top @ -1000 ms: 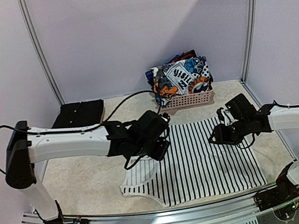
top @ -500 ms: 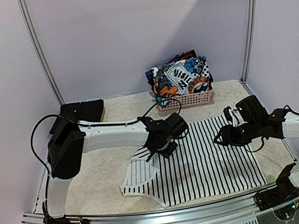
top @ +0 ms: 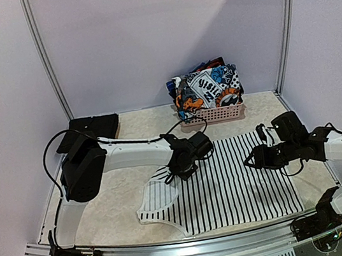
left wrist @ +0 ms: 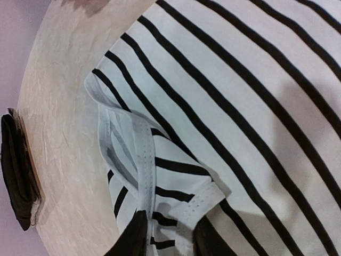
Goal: Fold and stack the mixed laundry pile
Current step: Smooth out the flattened tank top, then pick up the flattened tank top from the center of the board.
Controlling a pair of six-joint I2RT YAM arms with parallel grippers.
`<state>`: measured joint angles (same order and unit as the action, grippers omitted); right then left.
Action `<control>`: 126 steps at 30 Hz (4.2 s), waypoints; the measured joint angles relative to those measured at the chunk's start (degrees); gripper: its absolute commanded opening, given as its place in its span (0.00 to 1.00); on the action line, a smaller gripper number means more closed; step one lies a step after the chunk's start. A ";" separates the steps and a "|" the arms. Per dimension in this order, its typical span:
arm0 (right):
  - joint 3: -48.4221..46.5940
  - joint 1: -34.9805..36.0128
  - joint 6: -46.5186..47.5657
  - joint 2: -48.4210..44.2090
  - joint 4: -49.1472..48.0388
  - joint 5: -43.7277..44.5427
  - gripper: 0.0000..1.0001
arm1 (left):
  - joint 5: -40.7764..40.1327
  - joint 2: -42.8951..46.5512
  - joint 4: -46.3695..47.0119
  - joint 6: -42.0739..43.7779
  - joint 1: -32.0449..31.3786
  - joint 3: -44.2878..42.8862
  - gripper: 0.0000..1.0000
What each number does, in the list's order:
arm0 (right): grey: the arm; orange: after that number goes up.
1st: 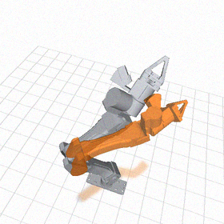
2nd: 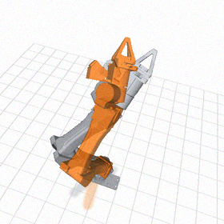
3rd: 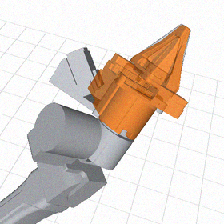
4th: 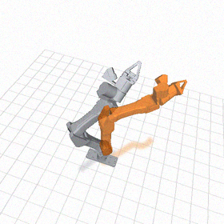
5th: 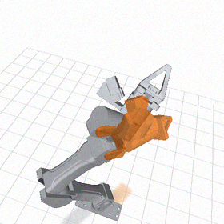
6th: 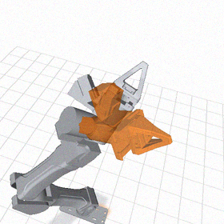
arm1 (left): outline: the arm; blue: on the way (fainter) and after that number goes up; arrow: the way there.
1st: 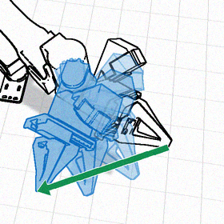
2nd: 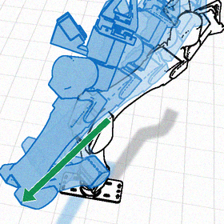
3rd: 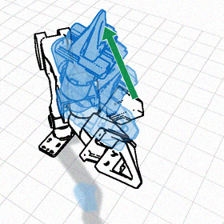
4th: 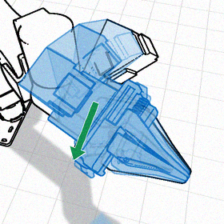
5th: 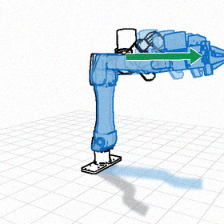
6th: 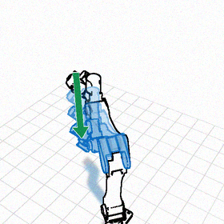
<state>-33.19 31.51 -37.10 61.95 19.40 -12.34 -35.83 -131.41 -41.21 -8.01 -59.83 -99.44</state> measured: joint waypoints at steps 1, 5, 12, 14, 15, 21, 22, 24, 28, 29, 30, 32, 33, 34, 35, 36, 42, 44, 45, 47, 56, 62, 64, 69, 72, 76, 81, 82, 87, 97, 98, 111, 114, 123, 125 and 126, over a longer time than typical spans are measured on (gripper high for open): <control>0.02 0.00 -0.04 -0.22 -0.02 0.00 0.53 | -0.48 0.00 -0.07 0.37 0.00 0.00 0.04; 0.17 -0.02 -0.11 -0.50 -0.13 0.02 0.53 | -1.55 0.15 -0.26 0.90 0.02 0.07 0.00; 0.48 0.00 -0.13 -0.50 -0.20 0.04 0.52 | -4.70 1.66 -0.11 2.38 0.13 1.53 0.00; 0.66 0.00 -0.13 -0.50 -0.15 0.04 0.52 | -5.79 3.13 -0.02 3.26 0.39 2.80 0.00; 0.70 -0.02 -0.13 -0.50 -0.13 0.07 0.52 | -6.34 3.82 0.09 3.65 0.63 3.30 0.00; 0.98 -0.02 -0.13 -0.50 -0.28 0.07 0.52 | -9.11 9.46 3.61 8.48 3.67 8.76 0.00; 1.07 0.00 -0.11 -0.50 -0.28 0.07 0.52 | -9.46 10.67 5.05 9.90 4.39 10.43 0.00; 1.25 -0.02 -0.11 -0.50 -0.42 0.04 0.52 | -9.99 12.22 7.32 12.22 5.60 12.94 0.00; 1.46 0.00 -0.11 -0.04 -0.76 0.02 0.52 | -11.19 14.23 13.14 17.73 7.91 17.05 0.00; 1.57 0.00 -0.13 0.17 -0.98 0.02 0.52 | -11.32 14.71 15.02 19.30 8.48 18.14 0.00; 1.66 -0.02 -0.13 0.42 -1.09 0.02 0.52 | -11.45 15.15 16.94 20.92 8.96 19.10 0.00; 1.77 -0.02 -0.11 0.83 -1.36 0.00 0.52 | -11.58 15.67 21.24 24.35 9.70 20.94 0.00; 1.79 0.00 -0.11 1.03 -1.44 0.00 0.52 | -11.78 15.76 23.28 25.92 9.88 21.70 0.00; 1.79 0.00 -0.11 1.25 -1.57 -0.02 0.52 | -12.04 15.78 25.97 27.93 10.03 22.73 0.02; 1.79 0.00 -0.11 1.46 -1.70 -0.02 0.52 | -12.41 15.78 28.33 29.88 10.12 23.85 0.08; 1.79 0.00 -0.11 1.64 -1.84 -0.02 0.52 | -12.87 15.76 30.56 31.76 10.14 24.92 0.13; 2.27 0.00 -0.13 2.58 -2.69 -0.17 0.52 | -18.38 14.43 48.59 44.83 11.91 30.40 0.52; 2.32 -0.02 -0.13 2.80 -2.73 -0.24 0.52 | -20.00 13.84 52.13 47.50 13.57 30.42 0.59; 2.32 0.00 -0.13 2.86 -2.73 -0.24 0.52 | -20.41 13.84 53.05 48.43 14.27 30.49 0.60; 2.32 0.00 -0.13 2.89 -2.73 -0.24 0.52 | -21.09 14.03 54.27 49.33 15.52 30.51 0.62; 2.29 0.00 -0.09 2.89 -2.67 -0.24 0.52 | -19.45 20.61 38.29 45.77 16.41 30.62 0.62; 2.23 0.00 -0.09 2.95 -2.67 -0.50 0.52 | -16.20 21.11 23.96 39.47 17.59 28.55 0.66; 2.12 0.00 -0.09 2.97 -2.71 -0.74 0.52 | -15.76 21.09 21.84 38.69 18.29 28.57 0.70; 2.01 0.00 -0.09 2.99 -2.73 -1.79 0.52 | -20.76 17.90 31.06 41.66 21.22 28.92 0.84; 1.99 0.04 -0.02 2.99 -2.71 -1.90 0.52 | -18.49 15.69 33.79 42.05 22.73 29.16 0.83; 1.99 0.04 0.17 2.62 -2.58 -1.86 0.52 | -6.80 15.82 21.79 36.61 23.76 24.30 0.84; 1.95 0.04 0.39 1.86 -2.21 -1.84 0.52 | 2.99 20.37 10.45 32.26 23.80 21.88 0.84; 1.95 0.04 0.37 1.86 -2.21 -1.86 0.52 | 3.52 21.03 8.72 31.58 23.80 21.49 0.84; 1.95 0.04 0.35 1.92 -2.34 -1.97 0.52 | 7.74 24.20 2.93 25.90 24.81 20.74 0.77; 1.95 1.11 0.17 2.29 -2.64 -2.69 0.52 | 16.55 41.55 9.84 6.95 25.16 34.16 0.76; 1.92 1.18 0.13 2.19 -2.58 -2.58 0.52 | 16.44 43.36 10.45 5.22 24.94 35.63 0.76; 1.60 5.18 -1.60 -2.34 6.27 1.05 0.62 | 11.52 58.07 8.28 -11.47 6.95 47.74 0.65; 1.57 6.03 -2.91 -4.66 10.27 2.45 0.70 | 12.72 58.21 7.67 -14.12 3.26 49.53 0.64; 3.48 7.78 -7.15 -15.17 18.88 4.13 0.77 | 18.40 56.74 6.56 -20.20 -6.62 52.37 0.58; 3.91 7.89 -7.76 -15.78 19.71 4.20 0.77 | 19.69 56.72 6.51 -21.03 -8.35 52.61 0.56; 4.33 7.89 -8.09 -15.87 19.80 4.28 0.77 | 20.26 56.70 6.49 -21.24 -9.05 52.78 0.55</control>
<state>-28.86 39.40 -45.19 46.09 39.20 -8.05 -15.57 -74.72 -34.72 -29.26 -68.88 -46.65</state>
